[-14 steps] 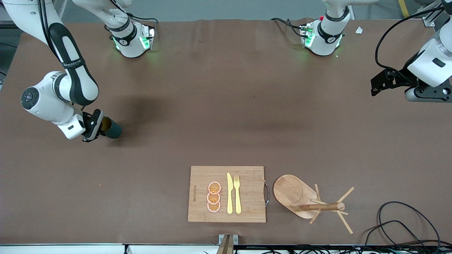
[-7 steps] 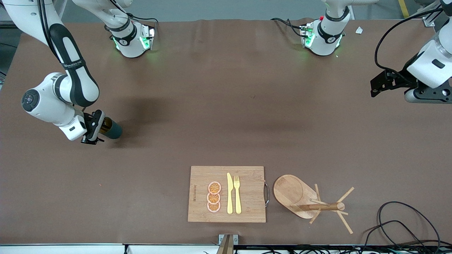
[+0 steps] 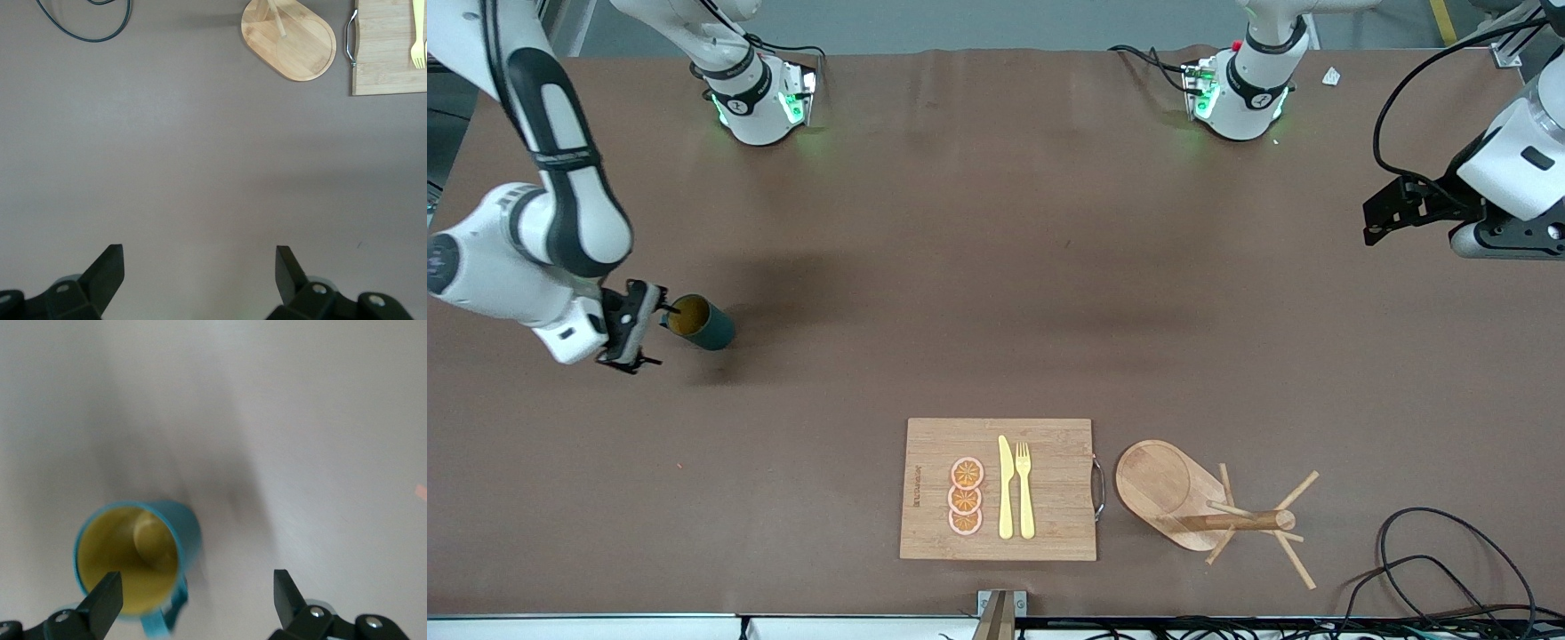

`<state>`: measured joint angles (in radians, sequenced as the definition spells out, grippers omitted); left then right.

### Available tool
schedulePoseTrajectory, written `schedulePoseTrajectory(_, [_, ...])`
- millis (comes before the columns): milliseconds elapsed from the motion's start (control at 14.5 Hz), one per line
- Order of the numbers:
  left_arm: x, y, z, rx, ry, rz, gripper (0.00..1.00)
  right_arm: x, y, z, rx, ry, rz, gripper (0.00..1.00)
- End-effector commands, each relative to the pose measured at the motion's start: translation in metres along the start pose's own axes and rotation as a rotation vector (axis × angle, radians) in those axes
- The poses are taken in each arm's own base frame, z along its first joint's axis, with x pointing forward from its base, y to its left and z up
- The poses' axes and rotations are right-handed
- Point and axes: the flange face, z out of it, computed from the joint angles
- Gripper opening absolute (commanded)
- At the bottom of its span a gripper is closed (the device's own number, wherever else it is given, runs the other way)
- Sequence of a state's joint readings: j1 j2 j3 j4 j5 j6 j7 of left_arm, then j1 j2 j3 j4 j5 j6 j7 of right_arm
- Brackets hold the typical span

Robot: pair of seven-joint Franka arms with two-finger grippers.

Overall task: Transfer cup from left to right arm and place
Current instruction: 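Set the teal mug down and open the right gripper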

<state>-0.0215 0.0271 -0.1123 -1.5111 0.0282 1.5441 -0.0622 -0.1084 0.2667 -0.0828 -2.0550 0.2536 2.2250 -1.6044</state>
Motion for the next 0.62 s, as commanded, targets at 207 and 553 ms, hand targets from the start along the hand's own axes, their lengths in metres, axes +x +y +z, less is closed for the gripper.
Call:
schedulePoseTrajectory(207, [0.000, 0.001, -0.009, 0.006, 0.019, 0.004, 1.00, 0.023, 0.016, -0.117, 0.030, 0.008, 0.361, 1.00])
schedulePoseTrajectory(553, [-0.001, -0.001, -0.008, 0.011, 0.012, 0.009, 1.00, 0.051, -0.004, -0.182, 0.037, -0.052, 0.746, 1.00])
